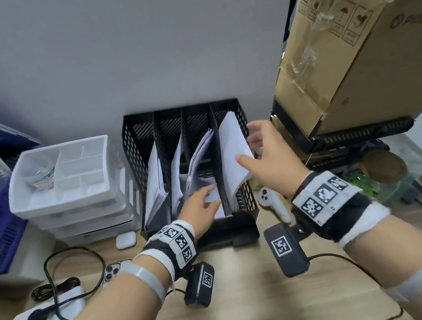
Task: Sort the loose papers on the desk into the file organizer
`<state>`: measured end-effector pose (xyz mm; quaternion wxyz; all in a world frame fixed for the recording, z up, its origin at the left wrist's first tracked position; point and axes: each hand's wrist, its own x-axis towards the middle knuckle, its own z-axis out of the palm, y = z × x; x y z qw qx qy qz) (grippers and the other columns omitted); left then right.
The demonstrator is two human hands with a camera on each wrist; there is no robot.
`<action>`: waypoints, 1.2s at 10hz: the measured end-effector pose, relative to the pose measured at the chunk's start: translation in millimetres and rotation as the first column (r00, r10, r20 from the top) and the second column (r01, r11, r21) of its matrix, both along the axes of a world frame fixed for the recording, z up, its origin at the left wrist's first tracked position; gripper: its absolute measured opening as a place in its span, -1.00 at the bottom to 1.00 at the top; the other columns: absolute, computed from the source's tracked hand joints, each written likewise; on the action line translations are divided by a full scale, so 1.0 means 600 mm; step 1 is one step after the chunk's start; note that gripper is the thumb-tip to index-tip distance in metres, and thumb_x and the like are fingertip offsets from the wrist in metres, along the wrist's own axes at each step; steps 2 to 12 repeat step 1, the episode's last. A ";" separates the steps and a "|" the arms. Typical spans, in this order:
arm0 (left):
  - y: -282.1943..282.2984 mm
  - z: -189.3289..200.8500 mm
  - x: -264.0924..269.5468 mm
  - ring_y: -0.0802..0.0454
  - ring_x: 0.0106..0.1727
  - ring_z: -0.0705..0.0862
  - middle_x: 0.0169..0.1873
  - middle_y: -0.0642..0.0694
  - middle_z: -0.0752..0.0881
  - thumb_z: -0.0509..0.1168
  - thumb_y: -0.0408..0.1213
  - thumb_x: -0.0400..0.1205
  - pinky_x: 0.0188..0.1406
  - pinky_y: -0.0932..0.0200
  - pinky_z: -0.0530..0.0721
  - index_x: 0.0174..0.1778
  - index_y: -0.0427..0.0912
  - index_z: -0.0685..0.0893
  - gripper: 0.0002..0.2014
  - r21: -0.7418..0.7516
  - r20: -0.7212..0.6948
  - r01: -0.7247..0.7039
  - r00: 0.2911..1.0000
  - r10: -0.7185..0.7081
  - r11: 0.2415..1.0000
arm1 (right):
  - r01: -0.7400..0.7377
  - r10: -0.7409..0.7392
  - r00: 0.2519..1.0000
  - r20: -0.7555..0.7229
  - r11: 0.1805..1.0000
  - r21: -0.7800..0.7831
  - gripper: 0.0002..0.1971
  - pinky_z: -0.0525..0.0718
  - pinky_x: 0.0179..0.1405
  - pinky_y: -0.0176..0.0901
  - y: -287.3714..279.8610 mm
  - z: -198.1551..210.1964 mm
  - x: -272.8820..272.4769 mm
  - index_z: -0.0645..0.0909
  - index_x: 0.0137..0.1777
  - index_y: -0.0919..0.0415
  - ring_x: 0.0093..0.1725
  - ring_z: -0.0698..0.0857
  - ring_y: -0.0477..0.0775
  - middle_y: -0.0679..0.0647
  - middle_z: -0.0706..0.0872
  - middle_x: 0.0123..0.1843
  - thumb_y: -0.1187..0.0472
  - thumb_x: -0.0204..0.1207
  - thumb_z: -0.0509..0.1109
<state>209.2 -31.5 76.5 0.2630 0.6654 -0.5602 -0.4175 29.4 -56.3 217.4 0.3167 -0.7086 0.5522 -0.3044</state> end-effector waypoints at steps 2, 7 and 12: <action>0.037 -0.008 0.018 -0.10 0.45 0.64 0.50 -0.12 0.62 0.26 -0.24 0.76 0.53 0.00 0.54 0.58 -0.05 0.54 -0.58 0.042 -0.062 -0.109 0.992 0.111 0.993 | -0.258 0.312 0.872 0.376 0.948 -0.189 -0.76 0.67 0.28 0.05 0.087 0.167 -0.052 0.61 0.26 0.21 0.11 0.75 0.07 0.15 0.75 0.09 0.28 0.61 0.38; 0.037 -0.008 0.018 -0.10 0.45 0.64 0.50 -0.12 0.62 0.26 -0.24 0.76 0.53 0.00 0.54 0.58 -0.05 0.54 -0.58 0.042 -0.062 -0.109 0.992 0.111 0.993 | -0.258 0.312 0.872 0.376 0.948 -0.189 -0.76 0.67 0.28 0.05 0.087 0.167 -0.052 0.61 0.26 0.21 0.11 0.75 0.07 0.15 0.75 0.09 0.28 0.61 0.38; 0.037 -0.008 0.018 -0.10 0.45 0.64 0.50 -0.12 0.62 0.26 -0.24 0.76 0.53 0.00 0.54 0.58 -0.05 0.54 -0.58 0.042 -0.062 -0.109 0.992 0.111 0.993 | -0.258 0.312 0.872 0.376 0.948 -0.189 -0.76 0.67 0.28 0.05 0.087 0.167 -0.052 0.61 0.26 0.21 0.11 0.75 0.07 0.15 0.75 0.09 0.28 0.61 0.38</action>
